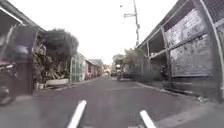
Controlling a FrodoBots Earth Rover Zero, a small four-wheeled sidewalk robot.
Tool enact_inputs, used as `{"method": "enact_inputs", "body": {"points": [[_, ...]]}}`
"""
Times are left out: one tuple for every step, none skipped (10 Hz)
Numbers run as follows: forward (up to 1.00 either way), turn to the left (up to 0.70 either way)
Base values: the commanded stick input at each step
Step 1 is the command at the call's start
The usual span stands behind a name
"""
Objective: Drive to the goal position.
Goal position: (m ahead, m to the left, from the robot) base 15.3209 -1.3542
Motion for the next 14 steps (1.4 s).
{"method": "enact_inputs", "body": {"points": [[0.85, 0.00], [0.85, 0.00], [0.85, 0.00], [0.85, 0.00], [0.85, 0.00], [0.85, 0.00], [0.85, 0.00], [0.85, 0.00], [0.85, 0.00], [0.85, 0.00], [0.85, 0.00], [0.85, 0.00], [0.85, 0.00], [0.85, 0.00]]}}
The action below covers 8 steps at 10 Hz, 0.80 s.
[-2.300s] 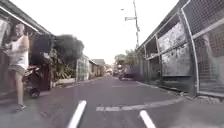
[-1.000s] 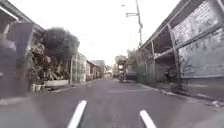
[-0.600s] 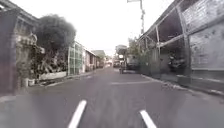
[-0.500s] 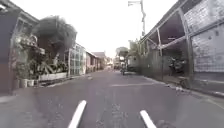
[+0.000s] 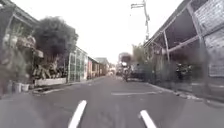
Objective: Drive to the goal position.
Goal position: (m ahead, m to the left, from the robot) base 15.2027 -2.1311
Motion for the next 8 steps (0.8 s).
{"method": "enact_inputs", "body": {"points": [[0.85, 0.00], [0.85, 0.00], [0.85, 0.00], [0.85, 0.00], [0.85, 0.00], [0.85, 0.00], [0.85, 0.00], [0.85, 0.34]]}}
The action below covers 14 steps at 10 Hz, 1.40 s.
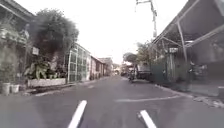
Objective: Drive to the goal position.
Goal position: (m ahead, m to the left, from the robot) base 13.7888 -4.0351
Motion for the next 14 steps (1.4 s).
{"method": "enact_inputs", "body": {"points": [[0.85, 0.34], [0.85, 0.34], [0.85, 0.16], [0.85, -0.02], [0.85, -0.01], [0.85, 0.00], [0.85, 0.00], [0.85, 0.00], [0.85, 0.00], [0.85, 0.00], [0.85, 0.00], [0.85, 0.00], [0.85, 0.00], [0.85, 0.00]]}}
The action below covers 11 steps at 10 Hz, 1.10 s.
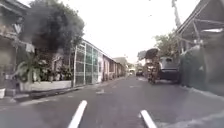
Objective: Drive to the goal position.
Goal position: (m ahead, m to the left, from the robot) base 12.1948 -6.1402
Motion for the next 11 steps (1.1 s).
{"method": "enact_inputs", "body": {"points": [[0.85, -0.01], [0.85, 0.00], [0.85, -0.03], [0.85, -0.06], [0.85, -0.34], [0.85, -0.34], [0.85, -0.29], [0.85, 0.00], [0.85, 0.00], [0.85, 0.00], [0.85, 0.00]]}}
